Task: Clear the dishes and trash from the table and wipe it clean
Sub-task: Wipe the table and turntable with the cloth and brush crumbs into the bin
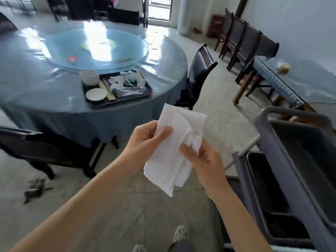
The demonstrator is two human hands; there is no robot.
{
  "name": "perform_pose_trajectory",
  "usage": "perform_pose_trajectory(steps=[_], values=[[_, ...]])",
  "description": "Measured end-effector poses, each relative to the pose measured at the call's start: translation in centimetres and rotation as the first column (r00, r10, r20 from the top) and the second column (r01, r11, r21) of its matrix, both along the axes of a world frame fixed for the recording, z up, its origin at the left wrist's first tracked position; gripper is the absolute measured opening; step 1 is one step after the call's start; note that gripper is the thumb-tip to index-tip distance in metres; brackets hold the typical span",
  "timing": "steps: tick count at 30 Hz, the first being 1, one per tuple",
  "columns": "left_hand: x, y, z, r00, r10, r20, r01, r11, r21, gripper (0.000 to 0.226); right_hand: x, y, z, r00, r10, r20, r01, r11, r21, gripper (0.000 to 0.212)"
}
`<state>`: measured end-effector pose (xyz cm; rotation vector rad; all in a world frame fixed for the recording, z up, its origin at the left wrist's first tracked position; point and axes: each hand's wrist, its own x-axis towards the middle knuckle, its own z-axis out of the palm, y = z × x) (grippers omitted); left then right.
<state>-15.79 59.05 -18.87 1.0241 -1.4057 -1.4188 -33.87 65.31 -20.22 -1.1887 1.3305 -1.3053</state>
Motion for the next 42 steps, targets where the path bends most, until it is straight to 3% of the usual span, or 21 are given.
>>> perform_pose_trajectory(steps=[6, 11, 17, 26, 31, 40, 42], values=[[13.2, -0.4, -0.9, 0.949, 0.314, 0.012, -0.315, 0.949, 0.032, 0.039, 12.2, -6.3, -0.8, 0.947, 0.320, 0.001, -0.320, 0.947, -0.014, 0.019], [22.5, -1.6, -1.5, 0.842, 0.539, -0.016, -0.535, 0.840, 0.094, 0.033, 22.3, -12.0, -1.3, 0.850, 0.526, -0.005, -0.526, 0.850, -0.030, 0.021], [33.2, -6.4, -2.0, 0.680, 0.733, 0.007, -0.731, 0.677, 0.090, 0.029, 34.3, -20.0, -1.5, 0.753, 0.657, 0.033, -0.657, 0.753, -0.011, 0.016], [48.8, -14.1, -2.7, 0.478, 0.877, 0.056, -0.873, 0.467, 0.143, 0.040, 51.9, -30.2, -1.8, 0.630, 0.770, 0.099, -0.776, 0.627, 0.060, 0.013], [55.4, -15.0, -4.0, 0.381, 0.923, 0.056, -0.906, 0.361, 0.223, 0.032, 59.7, -32.7, -3.0, 0.534, 0.836, 0.123, -0.844, 0.521, 0.127, 0.016], [73.2, -14.8, -7.5, 0.268, 0.963, 0.033, -0.920, 0.246, 0.305, 0.026, 79.0, -34.4, -6.2, 0.444, 0.892, 0.081, -0.885, 0.423, 0.195, 0.017], [78.5, -15.0, -8.2, 0.278, 0.960, 0.043, -0.918, 0.253, 0.305, 0.029, 84.2, -34.5, -6.8, 0.447, 0.891, 0.079, -0.882, 0.425, 0.204, 0.027]])
